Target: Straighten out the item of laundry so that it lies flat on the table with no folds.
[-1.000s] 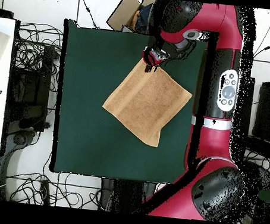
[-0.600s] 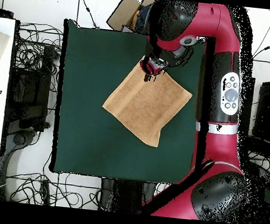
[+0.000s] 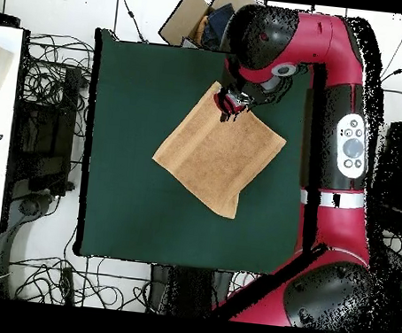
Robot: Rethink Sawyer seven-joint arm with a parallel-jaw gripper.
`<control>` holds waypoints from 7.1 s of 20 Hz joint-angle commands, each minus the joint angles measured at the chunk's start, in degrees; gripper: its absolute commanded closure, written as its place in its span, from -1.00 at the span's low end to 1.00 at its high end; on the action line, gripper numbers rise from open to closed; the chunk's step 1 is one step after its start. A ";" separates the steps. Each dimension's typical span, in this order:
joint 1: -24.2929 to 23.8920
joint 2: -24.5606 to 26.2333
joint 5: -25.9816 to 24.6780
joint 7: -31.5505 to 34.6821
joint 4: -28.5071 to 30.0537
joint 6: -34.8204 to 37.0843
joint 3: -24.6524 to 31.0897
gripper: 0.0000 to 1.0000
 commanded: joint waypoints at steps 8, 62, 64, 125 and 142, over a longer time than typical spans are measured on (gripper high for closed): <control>0.16 -1.46 3.44 9.04 2.72 -10.56 -13.58 -1.00; -7.44 1.11 15.28 -6.15 7.63 -27.78 -19.39 -1.00; -8.09 1.64 15.55 -7.03 7.84 -28.47 -19.32 -1.00; -15.00 11.60 16.12 -21.94 11.13 -42.14 -19.62 -1.00; -15.03 13.05 18.26 -26.41 6.99 -38.05 -20.13 -1.00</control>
